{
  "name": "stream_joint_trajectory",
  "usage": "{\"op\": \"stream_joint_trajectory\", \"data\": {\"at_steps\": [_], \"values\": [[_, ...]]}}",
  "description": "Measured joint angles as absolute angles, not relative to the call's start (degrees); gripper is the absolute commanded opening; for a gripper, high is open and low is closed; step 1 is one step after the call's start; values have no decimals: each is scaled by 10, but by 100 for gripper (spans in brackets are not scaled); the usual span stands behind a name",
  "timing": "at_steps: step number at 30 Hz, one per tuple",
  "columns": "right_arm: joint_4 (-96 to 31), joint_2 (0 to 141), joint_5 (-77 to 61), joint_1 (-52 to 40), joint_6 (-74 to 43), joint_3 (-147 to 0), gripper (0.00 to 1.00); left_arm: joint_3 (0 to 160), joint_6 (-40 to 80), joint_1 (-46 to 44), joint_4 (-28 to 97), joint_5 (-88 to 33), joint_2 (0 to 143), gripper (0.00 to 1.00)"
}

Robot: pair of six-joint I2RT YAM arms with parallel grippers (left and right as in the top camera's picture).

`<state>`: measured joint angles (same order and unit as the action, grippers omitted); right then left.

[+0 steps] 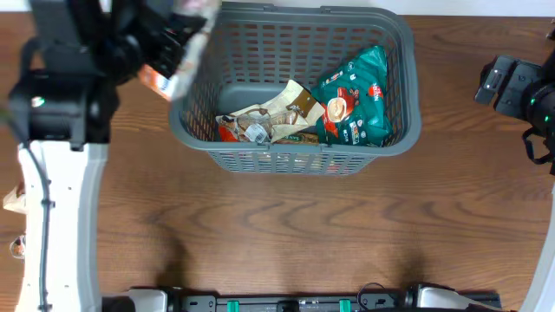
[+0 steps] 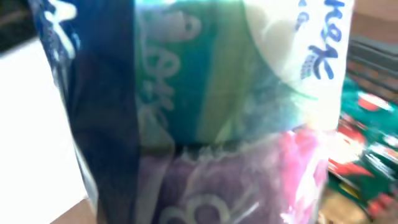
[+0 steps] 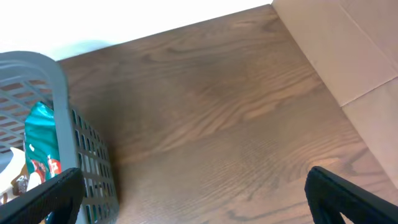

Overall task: Pack container
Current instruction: 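Carry the tissue multipack over the basket and lower it inside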

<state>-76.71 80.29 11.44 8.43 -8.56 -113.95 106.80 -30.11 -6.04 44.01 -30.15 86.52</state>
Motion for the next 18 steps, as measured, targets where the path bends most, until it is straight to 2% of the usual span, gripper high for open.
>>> {"op": "stream_joint_trajectory", "data": {"at_steps": [9,18], "values": [[-767,803,114,84,-86,-1140,99,1068,-390,-143,538,-323,936,6],[-767,803,115,84,-86,-1140,99,1068,-450,-206,609,-328,949,6]]}}
